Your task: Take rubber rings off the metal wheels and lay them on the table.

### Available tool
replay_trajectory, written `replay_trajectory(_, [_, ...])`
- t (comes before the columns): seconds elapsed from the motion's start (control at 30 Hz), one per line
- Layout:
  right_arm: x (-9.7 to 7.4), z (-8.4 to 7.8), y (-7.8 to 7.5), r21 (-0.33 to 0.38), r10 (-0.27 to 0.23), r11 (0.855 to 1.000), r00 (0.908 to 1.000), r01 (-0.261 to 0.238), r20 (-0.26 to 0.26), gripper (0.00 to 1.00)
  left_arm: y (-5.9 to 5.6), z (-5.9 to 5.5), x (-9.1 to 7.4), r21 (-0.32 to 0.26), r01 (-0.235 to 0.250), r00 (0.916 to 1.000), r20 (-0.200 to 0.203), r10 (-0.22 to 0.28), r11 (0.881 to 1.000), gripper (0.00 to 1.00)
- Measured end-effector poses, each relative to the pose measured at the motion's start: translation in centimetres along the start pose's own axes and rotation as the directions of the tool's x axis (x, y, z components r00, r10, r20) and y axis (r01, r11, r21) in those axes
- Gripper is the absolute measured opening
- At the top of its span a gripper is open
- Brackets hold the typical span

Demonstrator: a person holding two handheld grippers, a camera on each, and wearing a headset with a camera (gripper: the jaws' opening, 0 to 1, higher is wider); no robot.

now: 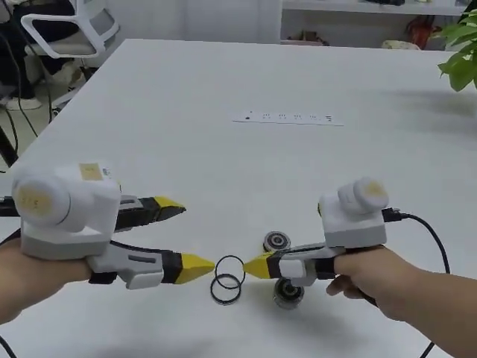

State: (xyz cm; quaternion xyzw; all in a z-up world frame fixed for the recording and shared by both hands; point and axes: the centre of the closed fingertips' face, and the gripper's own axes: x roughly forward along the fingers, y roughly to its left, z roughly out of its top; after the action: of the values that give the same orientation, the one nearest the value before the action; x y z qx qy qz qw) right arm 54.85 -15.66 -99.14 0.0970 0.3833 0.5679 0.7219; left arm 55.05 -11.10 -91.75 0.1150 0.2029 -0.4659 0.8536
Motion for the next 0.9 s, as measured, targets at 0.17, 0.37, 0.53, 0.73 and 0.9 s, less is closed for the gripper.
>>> replay_trajectory(0.17, [0.3,-0.4,0.1,-0.028,-0.006,1.0,0.9995,0.005,-0.032,0.0,0.3,-0.2,-0.3,-0.005,-0.011,0.9999,-0.002,0.011,1.0,0.61])
replay_trajectory(0.37, [0.5,-1.1,-0.1,-0.059,-0.022,0.998,0.9979,0.018,-0.061,0.0,0.5,-0.4,-0.6,-0.013,-0.023,0.9997,-0.007,0.023,1.0,0.61])
replay_trajectory(0.53, [0.5,-1.5,-0.3,-0.089,-0.037,0.996,0.9958,0.029,-0.083,0.0,0.9,-0.4,-0.7,-0.025,-0.035,0.9994,-0.004,0.035,0.999,0.61])
replay_trajectory(0.73, [0.3,-1.6,-0.4,-0.112,-0.046,0.993,0.9953,0.037,-0.085,0.04,1.1,-0.4,-0.7,-0.028,-0.045,0.999,-0.001,0.045,0.999,0.61])
replay_trajectory(0.9, [0.1,-1.4,-0.3,-0.132,-0.05,0.99,0.9954,0.039,-0.081,0.11,1.1,-0.5,-0.6,-0.028,-0.045,0.999,-0.003,0.044,0.999,0.61])
